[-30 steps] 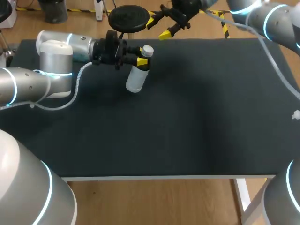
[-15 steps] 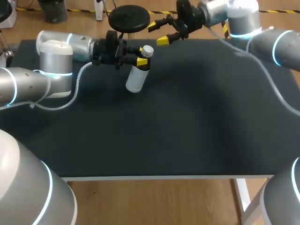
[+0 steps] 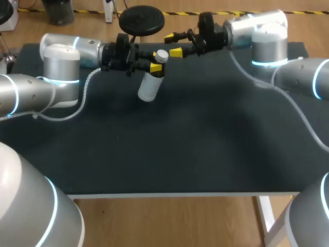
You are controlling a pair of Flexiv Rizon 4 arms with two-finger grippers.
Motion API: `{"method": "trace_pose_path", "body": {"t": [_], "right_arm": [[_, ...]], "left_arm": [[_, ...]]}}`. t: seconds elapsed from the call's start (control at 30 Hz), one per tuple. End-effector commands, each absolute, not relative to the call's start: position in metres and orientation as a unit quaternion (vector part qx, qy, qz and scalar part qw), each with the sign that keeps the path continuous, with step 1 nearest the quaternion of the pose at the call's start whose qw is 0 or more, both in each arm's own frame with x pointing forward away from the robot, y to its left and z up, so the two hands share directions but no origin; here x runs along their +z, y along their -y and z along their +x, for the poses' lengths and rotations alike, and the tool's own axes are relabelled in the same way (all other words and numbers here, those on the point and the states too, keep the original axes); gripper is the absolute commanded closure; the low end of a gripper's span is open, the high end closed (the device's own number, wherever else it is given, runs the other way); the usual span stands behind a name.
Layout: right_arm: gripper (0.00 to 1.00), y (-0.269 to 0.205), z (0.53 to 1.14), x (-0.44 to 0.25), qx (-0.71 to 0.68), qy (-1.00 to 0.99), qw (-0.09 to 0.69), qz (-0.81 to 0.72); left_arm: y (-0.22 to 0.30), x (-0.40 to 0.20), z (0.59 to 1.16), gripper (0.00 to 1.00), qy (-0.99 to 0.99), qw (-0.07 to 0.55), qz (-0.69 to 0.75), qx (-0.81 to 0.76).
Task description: Unscrew the bottle cap
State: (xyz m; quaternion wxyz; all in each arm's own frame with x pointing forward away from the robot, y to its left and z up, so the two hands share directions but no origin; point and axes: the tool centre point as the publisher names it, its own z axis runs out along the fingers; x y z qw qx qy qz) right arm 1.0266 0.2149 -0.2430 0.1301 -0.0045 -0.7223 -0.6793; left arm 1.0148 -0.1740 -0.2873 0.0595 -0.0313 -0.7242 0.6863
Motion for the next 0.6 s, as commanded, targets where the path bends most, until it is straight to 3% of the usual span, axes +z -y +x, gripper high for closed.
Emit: {"method": "trace_pose_path", "body": {"t": [0.03, 0.6], "right_arm": [[0.00, -0.2192, 1.0175, -0.2499, -0.642, 0.715, -0.126, -0.246], [0.00, -0.2218, 1.0186, -0.2505, -0.639, 0.712, -0.147, -0.252]], "left_arm": [[0.1737, -0.2903, 1.0173, 1.00, 0.723, 0.062, -0.034, 0.687], [0.1737, -0.2903, 1.0173, 1.00, 0.723, 0.062, -0.034, 0.687]]}}
